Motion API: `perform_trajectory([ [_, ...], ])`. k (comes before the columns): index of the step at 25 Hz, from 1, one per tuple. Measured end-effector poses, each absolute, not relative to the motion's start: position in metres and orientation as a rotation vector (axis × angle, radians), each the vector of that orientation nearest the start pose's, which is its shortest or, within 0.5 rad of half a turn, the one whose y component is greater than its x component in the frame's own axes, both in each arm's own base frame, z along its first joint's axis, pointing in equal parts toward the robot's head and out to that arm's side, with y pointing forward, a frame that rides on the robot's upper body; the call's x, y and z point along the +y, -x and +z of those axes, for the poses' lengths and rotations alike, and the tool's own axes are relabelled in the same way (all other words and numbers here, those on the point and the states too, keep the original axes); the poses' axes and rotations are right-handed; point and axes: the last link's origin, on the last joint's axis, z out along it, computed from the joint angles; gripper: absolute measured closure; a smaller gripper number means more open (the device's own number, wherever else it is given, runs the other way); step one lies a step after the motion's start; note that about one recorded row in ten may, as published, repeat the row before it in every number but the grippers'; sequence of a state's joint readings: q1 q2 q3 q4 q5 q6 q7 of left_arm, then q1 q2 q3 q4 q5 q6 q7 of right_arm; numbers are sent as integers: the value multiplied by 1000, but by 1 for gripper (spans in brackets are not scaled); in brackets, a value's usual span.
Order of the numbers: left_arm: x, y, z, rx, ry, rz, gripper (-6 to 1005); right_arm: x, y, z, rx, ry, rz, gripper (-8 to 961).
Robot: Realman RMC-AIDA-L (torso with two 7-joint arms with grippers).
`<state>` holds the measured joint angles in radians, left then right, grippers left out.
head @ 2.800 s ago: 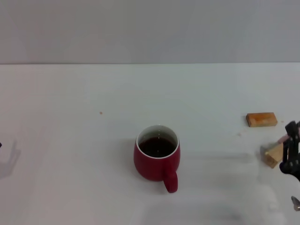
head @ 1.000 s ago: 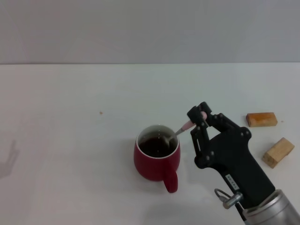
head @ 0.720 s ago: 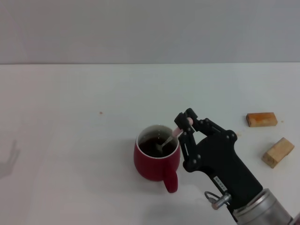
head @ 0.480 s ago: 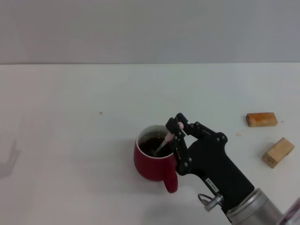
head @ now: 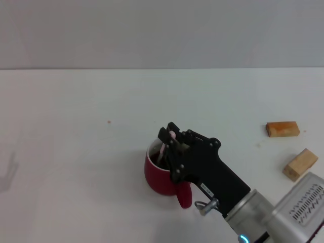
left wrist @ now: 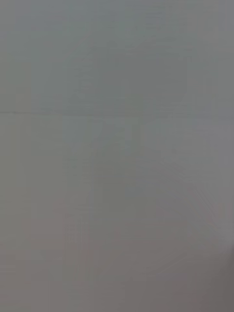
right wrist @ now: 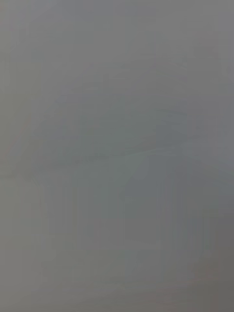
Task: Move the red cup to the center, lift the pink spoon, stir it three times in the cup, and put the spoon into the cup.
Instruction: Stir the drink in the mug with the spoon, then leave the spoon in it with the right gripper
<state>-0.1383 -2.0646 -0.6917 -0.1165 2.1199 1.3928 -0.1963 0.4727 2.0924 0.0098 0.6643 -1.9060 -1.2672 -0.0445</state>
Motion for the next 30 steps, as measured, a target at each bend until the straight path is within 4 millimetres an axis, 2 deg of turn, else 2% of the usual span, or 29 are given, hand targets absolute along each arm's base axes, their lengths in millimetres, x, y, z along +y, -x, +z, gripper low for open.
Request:
perform_trajectory([
  [6,214,398,12,-622,1412,-620,147,257,-182,-137,470,2106,1099,867],
  [12,216,398,13,-624,1407,-620,147,270,-189,-130,442,2077,1062,867],
  [16,217,398,12,-626,1407,-621,147,272,-193,-128,434,2068,1049,867],
  [21,217,398,11,-632,1408,-620,147,264,-203,-122,446,2028,1059,867],
  [23,218,397,11,-633,1408,-620,147,251,-209,-118,455,1999,1077,867],
  [24,218,398,10,-634,1408,-619,147,251,-209,-118,455,1999,1077,867],
  [25,218,398,10,-635,1409,-619,147,240,-212,-117,469,1987,1089,867],
  [30,218,398,10,-635,1410,-618,147,227,-215,-117,498,1969,1105,866],
])
